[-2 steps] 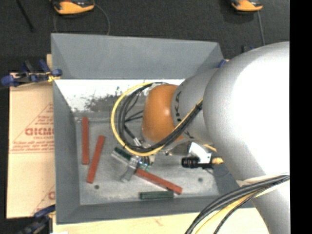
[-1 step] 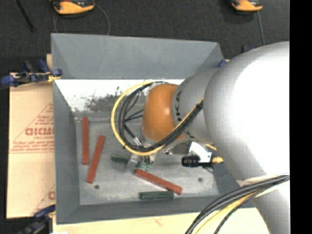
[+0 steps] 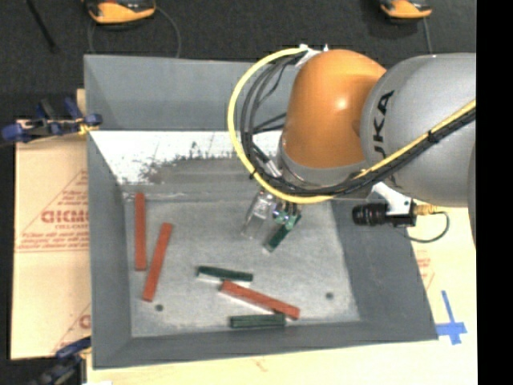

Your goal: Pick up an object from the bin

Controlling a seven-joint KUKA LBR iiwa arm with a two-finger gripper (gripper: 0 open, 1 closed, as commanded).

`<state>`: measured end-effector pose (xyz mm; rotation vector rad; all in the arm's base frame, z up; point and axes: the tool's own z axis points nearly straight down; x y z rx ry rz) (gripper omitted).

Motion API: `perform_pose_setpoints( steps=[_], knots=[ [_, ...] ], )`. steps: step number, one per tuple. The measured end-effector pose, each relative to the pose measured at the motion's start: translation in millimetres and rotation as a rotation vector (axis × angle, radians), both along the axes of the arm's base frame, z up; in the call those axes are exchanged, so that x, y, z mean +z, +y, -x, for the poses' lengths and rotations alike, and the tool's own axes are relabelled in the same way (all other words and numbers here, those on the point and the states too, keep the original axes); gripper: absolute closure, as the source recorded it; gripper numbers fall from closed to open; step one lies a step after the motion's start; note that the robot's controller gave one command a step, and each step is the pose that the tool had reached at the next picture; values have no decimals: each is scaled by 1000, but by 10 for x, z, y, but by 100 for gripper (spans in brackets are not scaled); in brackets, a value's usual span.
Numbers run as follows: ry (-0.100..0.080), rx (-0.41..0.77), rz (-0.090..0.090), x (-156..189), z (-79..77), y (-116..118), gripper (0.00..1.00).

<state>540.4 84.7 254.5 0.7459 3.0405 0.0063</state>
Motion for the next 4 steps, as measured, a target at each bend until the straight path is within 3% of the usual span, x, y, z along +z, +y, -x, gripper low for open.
perform_pose_setpoints(
  steps=[1, 2, 3, 4],
  knots=[
    [8, 3, 3, -49, 14, -3, 0],
    [18, -17, 4, -1723, 369, -132, 0],
    [10, -18, 2, -1680, 341, -123, 100],
    [3, -19, 0, -1045, 201, -90, 100]
  ],
)
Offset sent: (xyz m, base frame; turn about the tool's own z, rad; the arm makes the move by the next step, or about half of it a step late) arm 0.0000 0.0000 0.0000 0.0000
